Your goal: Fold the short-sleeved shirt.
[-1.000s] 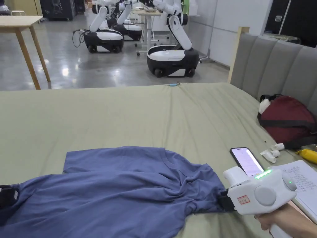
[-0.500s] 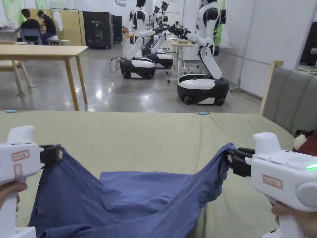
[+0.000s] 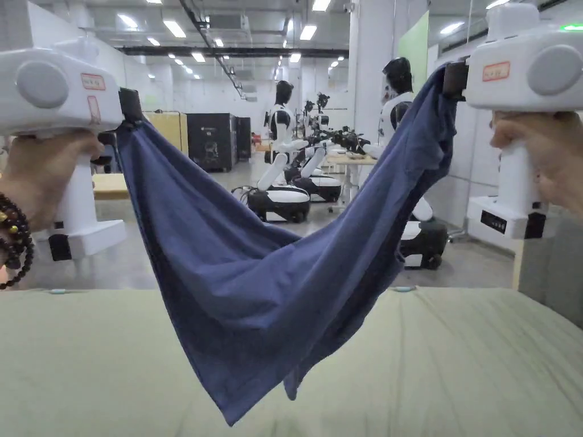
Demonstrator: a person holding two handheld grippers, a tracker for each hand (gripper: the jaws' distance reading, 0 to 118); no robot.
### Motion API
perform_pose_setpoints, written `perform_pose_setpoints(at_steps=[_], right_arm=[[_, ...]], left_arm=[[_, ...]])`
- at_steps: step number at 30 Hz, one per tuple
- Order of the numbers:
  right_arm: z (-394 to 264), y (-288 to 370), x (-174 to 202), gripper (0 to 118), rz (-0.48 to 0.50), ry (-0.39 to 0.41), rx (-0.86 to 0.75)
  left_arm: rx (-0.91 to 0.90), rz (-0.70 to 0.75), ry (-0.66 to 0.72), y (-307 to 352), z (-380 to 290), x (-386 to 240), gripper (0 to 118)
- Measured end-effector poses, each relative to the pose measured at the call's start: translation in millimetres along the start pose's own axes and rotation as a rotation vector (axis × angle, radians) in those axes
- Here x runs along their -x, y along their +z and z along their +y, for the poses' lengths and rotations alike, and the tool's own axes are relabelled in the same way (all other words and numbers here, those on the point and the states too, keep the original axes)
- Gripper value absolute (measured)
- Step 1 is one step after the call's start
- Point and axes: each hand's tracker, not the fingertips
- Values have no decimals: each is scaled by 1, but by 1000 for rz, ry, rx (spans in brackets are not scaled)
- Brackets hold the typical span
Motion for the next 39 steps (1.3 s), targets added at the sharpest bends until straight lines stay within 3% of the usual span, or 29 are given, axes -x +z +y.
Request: perform_pose_setpoints(at_steps=[3,6,16,21,31,39], right_arm=[[43,-24,-5,4,-126,32,42],[65,-38,-12,3,-168,15,63],[48,-44,-30,4,-136,-35,33],[1,-51,-32,4,-119,-27,86],[-165,-58,-29,4,-28,-70,278],[-208,0,-32,4,46,-58,278]], left_arm=[[-35,64,46,-16,30,1,4],[-52,56,115,-31,44,-3,4],[-73,11,42,-56,34,-31,4],[-33,10,-3,-65,-11,-32,4],[168,-19,23,-69,-178,-8,4],[209,-73,118,-17,-228,23,4]])
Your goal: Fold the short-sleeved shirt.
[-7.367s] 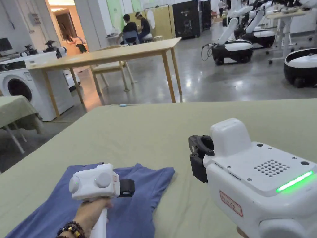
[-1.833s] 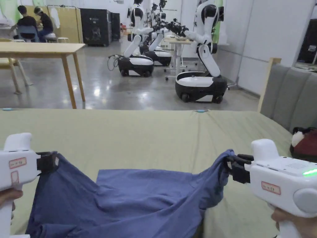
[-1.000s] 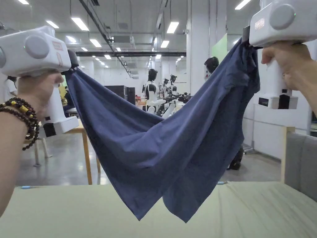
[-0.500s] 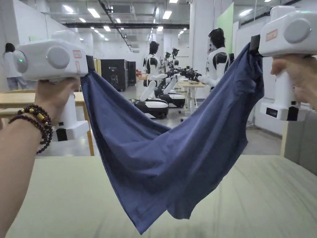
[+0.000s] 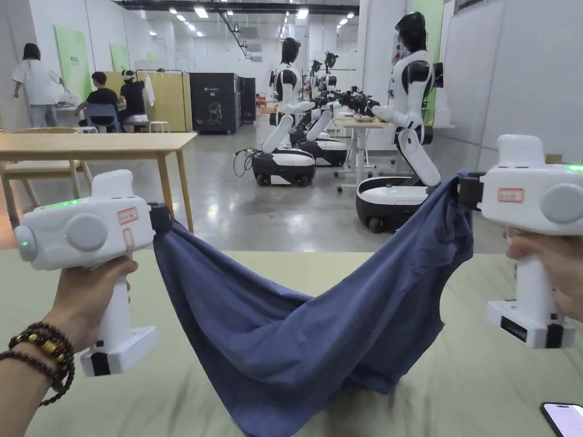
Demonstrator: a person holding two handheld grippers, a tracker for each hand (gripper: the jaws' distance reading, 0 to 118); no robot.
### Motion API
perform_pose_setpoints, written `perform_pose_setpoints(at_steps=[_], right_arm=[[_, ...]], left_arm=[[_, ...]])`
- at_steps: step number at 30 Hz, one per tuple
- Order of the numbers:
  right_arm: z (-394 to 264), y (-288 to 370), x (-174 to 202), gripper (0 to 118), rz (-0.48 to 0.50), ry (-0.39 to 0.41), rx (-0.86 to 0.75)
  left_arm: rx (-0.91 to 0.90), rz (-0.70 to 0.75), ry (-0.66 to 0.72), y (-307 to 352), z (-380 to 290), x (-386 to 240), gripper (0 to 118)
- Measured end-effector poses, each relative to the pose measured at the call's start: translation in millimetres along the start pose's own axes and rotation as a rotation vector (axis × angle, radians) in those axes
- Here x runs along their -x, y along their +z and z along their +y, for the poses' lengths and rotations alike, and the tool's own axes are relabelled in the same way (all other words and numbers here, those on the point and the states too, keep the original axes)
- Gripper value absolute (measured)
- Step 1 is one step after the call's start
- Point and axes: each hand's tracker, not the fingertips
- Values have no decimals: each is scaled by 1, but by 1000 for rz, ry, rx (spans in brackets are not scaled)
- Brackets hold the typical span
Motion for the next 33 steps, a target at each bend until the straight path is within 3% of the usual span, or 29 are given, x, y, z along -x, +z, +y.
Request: perform_pose_setpoints(at_steps=[4,9,14,18,20,24,29,30,31,33], right_arm=[[-37,57,-10,3,47,59,7],[-114,156,-30,4,104,45,58],[-198,224,-45,4,93,65,256],[-265,217,-50,4,13,127,533],[-295,200,-49,4,-6,166,684],[-334,172,-57,4,-14,262,815],[-324,166,-62,7,-8,184,830],[-319,170,-63,15,9,184,816],[-312,180,-61,45,28,214,788],[-294,201,-59,109,15,273,708]], left_arm=[[59,-30,-45,45,-45,20,4],[138,-59,14,117,-109,57,4],[261,-51,6,181,-183,78,4],[471,4,32,178,-240,93,4],[567,37,-29,168,-262,99,4],[636,84,-80,156,-278,103,4],[611,80,-8,153,-284,122,5],[607,78,15,154,-281,123,11],[603,87,22,156,-278,124,40],[574,73,39,169,-271,123,116]])
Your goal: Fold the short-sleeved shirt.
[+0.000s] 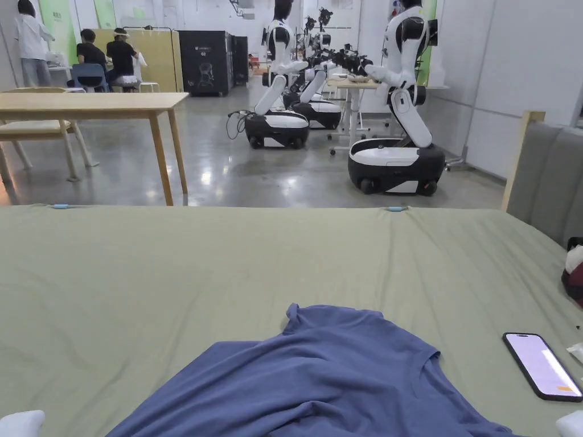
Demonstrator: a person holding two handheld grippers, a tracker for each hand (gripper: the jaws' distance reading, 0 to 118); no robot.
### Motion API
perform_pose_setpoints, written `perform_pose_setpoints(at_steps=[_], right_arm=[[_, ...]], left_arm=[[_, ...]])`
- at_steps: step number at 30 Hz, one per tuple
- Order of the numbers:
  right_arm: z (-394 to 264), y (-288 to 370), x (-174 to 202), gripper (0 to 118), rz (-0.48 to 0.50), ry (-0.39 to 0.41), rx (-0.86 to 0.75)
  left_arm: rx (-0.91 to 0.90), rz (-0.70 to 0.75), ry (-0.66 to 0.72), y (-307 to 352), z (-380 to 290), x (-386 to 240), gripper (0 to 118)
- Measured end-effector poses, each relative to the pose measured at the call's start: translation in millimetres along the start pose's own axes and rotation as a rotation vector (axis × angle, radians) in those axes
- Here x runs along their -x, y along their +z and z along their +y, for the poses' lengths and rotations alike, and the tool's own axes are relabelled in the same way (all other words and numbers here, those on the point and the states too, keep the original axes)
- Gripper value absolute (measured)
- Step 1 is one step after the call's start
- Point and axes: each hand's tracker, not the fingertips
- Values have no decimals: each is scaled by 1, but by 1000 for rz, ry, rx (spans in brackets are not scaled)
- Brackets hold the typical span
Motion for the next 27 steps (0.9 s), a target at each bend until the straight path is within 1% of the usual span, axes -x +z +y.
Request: perform_pose_setpoints(at_steps=[1,2,3,4,5,6,7,8,9,10,11,13,16,17,19,21,22,24,25,26,27], right_arm=[[0,15,0,118,-6,-4,-35],[-1,38,2,117,-10,-22,-95],[-1,59,4,116,-16,-39,-117],[-2,77,7,116,-15,-55,-160],[-4,97,12,113,-4,-72,-223],[-3,126,23,104,14,-95,-299],[-6,143,29,75,36,-137,-370],[-9,158,35,46,61,-200,-441],[-13,168,41,20,87,-253,-488],[-12,178,48,8,106,-280,-521],[-15,183,55,7,109,-294,-563],[-16,187,66,5,114,-295,-575],[-10,186,77,4,115,-274,-574],[-8,184,79,4,146,-256,-555],[-4,180,80,4,140,-239,-553],[-2,176,83,4,145,-223,-539],[0,175,86,4,146,-223,-536],[1,171,88,4,157,-230,-529],[1,170,89,4,158,-234,-526],[2,170,89,4,158,-234,-518],[2,169,91,4,155,-230,-509]], left_arm=[[-31,-43,32,10,-1,0,116],[-86,-42,25,31,0,4,115],[-121,-40,15,46,1,4,116],[-122,-17,21,71,-9,-20,116],[-142,-4,19,90,-13,-26,114],[-193,5,19,110,-19,-32,105],[-240,5,21,125,-27,-36,74],[-289,5,27,125,-29,-24,36],[-304,26,38,131,-35,-24,4],[-314,59,51,135,-40,-25,2],[-323,53,66,137,-45,-25,2],[-288,31,61,127,-49,-11,1],[-252,48,25,111,-52,-4,1],[-228,50,12,104,-50,-1,1],[-227,51,8,92,-44,4,2],[-220,52,17,80,-37,-9,4],[-206,61,35,71,-33,-8,23],[-159,54,49,47,-20,-4,84],[-125,39,63,37,-19,-2,99],[-145,33,60,27,-15,0,96],[-107,40,72,16,-13,1,96]])
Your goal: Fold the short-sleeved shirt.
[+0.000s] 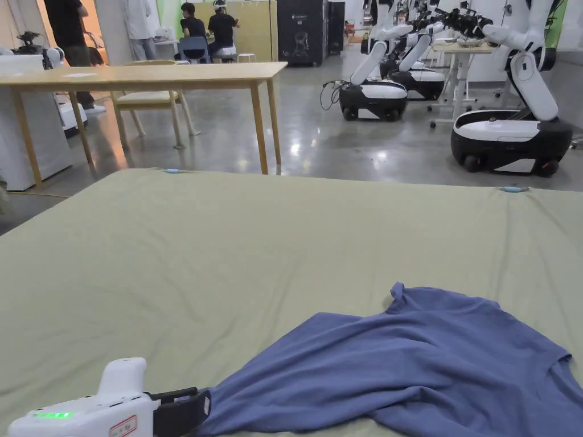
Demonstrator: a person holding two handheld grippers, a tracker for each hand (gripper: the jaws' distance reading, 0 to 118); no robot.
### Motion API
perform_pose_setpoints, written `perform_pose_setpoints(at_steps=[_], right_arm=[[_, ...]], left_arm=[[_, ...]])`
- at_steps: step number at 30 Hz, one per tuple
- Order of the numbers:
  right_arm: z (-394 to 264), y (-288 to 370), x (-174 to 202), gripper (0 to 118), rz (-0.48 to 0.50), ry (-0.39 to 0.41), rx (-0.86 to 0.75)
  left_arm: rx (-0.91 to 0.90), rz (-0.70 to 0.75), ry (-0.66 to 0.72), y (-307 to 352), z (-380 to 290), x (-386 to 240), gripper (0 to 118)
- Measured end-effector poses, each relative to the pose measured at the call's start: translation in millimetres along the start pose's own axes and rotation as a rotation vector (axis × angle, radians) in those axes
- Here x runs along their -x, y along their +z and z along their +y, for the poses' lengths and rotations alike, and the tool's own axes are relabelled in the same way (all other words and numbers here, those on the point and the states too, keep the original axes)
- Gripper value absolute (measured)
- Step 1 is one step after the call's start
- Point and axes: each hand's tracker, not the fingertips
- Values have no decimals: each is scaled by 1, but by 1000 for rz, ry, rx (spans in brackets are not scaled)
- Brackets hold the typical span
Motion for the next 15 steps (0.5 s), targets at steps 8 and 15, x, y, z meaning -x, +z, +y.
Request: perform_pose_setpoints(at_steps=[8,15], right_arm=[[-3,2,-3,4,-21,-6,29],[-6,-13,-6,4,-26,-16,82]], left_arm=[[76,36,-74,-39,-6,-7,84],[69,-57,-217,-28,-12,-24,4]])
